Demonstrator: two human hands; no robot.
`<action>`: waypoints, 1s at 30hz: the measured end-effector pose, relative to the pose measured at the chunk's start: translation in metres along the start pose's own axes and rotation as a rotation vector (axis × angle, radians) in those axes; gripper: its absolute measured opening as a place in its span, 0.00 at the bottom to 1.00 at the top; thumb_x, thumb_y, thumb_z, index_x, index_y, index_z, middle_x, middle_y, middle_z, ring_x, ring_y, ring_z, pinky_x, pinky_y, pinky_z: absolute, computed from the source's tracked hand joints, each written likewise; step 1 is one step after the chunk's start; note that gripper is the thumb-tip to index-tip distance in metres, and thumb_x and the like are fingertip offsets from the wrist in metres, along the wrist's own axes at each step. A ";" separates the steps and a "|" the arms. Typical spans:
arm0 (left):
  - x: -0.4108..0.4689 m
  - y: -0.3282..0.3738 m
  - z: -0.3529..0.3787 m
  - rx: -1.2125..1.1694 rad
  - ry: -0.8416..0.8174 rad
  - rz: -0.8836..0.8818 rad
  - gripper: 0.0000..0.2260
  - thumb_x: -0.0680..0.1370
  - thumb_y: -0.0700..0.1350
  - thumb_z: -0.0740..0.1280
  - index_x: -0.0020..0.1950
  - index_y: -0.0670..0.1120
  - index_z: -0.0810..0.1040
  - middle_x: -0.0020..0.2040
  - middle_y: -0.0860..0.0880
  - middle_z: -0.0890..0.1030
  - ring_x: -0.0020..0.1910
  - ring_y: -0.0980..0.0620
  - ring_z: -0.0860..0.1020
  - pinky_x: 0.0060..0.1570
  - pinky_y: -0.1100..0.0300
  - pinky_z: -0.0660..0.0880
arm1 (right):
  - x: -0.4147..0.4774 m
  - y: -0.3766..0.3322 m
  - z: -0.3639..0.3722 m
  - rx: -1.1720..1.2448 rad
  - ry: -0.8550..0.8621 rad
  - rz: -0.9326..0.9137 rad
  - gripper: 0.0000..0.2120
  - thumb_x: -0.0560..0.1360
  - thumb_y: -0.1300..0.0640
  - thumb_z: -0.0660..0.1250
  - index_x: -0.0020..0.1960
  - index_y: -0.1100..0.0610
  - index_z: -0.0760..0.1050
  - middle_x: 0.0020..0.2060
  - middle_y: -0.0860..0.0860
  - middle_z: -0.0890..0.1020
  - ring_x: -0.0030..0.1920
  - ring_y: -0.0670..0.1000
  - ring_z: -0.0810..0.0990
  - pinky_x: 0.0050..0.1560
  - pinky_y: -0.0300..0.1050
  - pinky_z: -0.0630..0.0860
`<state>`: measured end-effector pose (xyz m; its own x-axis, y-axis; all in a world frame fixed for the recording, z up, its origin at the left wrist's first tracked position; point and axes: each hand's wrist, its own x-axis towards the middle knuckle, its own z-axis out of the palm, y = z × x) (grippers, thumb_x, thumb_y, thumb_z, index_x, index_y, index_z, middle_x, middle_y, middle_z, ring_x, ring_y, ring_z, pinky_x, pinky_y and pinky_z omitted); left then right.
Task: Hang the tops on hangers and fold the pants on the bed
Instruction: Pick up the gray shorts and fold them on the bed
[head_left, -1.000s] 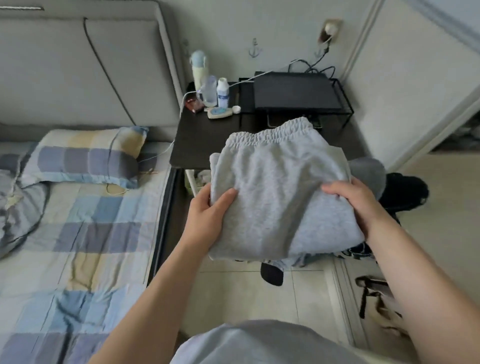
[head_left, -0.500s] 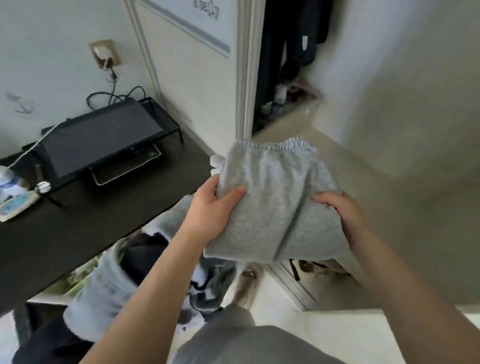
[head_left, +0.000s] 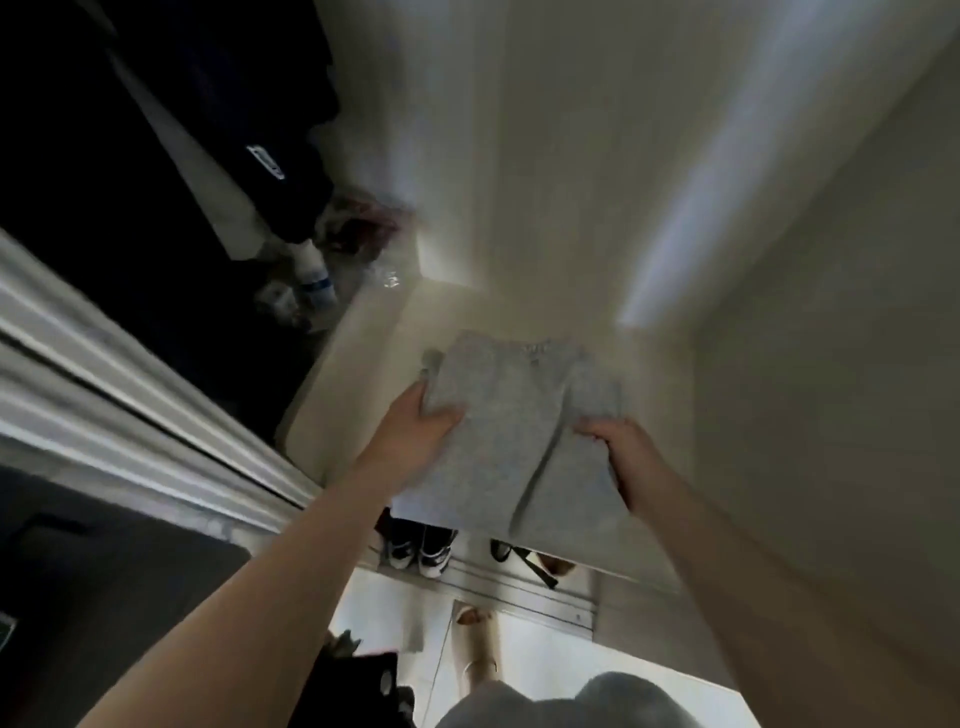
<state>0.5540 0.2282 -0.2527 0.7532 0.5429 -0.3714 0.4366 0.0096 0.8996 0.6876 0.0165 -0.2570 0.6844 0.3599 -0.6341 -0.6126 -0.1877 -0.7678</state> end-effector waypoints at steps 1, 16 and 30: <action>0.018 -0.004 0.007 0.003 -0.031 -0.022 0.04 0.80 0.46 0.69 0.52 0.55 0.77 0.46 0.58 0.83 0.40 0.61 0.83 0.34 0.67 0.78 | 0.010 -0.003 -0.004 0.006 0.019 0.000 0.14 0.74 0.66 0.68 0.60 0.65 0.78 0.49 0.63 0.83 0.45 0.61 0.84 0.50 0.54 0.81; 0.208 -0.010 0.172 0.147 -0.273 0.089 0.19 0.83 0.44 0.63 0.75 0.50 0.71 0.63 0.53 0.79 0.61 0.50 0.78 0.57 0.58 0.74 | 0.154 -0.047 -0.128 -0.339 0.587 -0.182 0.15 0.79 0.57 0.66 0.66 0.54 0.77 0.53 0.53 0.82 0.50 0.54 0.80 0.47 0.37 0.76; 0.227 -0.074 0.255 0.957 -0.399 0.209 0.32 0.79 0.56 0.67 0.80 0.59 0.57 0.83 0.48 0.49 0.79 0.39 0.55 0.72 0.44 0.65 | 0.235 0.026 -0.142 -1.501 0.391 -0.160 0.31 0.80 0.49 0.59 0.79 0.37 0.52 0.81 0.50 0.46 0.80 0.60 0.46 0.75 0.64 0.50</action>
<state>0.8183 0.1364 -0.4624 0.8895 0.1398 -0.4349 0.3541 -0.8126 0.4630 0.8888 -0.0337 -0.4388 0.9042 0.2582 -0.3401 0.2525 -0.9656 -0.0617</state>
